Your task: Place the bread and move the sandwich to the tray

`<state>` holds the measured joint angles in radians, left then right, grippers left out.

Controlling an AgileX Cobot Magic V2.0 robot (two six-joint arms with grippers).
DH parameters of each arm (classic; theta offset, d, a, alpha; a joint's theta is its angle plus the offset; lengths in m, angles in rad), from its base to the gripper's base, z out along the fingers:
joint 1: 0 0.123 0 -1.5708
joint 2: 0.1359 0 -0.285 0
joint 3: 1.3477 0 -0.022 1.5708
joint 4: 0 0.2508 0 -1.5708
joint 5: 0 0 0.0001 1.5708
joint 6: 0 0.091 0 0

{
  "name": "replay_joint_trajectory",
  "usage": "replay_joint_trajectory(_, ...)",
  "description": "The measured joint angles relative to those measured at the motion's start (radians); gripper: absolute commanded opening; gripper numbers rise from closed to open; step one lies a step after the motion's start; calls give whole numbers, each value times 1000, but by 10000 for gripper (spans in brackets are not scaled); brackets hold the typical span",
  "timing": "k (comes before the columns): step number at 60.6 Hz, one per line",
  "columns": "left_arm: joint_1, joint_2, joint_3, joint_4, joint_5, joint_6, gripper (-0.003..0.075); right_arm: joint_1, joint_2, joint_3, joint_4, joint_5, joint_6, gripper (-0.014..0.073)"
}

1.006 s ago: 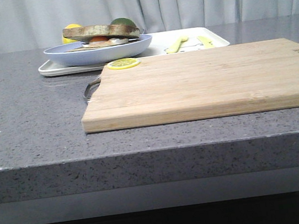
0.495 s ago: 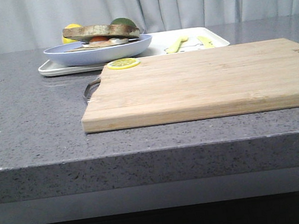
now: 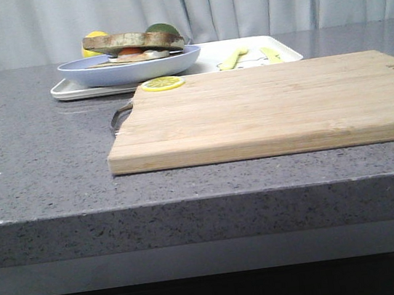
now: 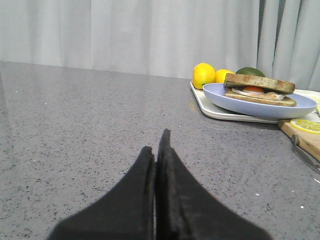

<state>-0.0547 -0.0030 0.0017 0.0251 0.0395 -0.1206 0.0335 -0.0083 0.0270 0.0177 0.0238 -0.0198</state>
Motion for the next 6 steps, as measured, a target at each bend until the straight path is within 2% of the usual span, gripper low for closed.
replay_joint_trajectory(6, 0, 0, 0, 0, 0, 0, -18, 0, 0, 0, 0, 0, 0, -68)
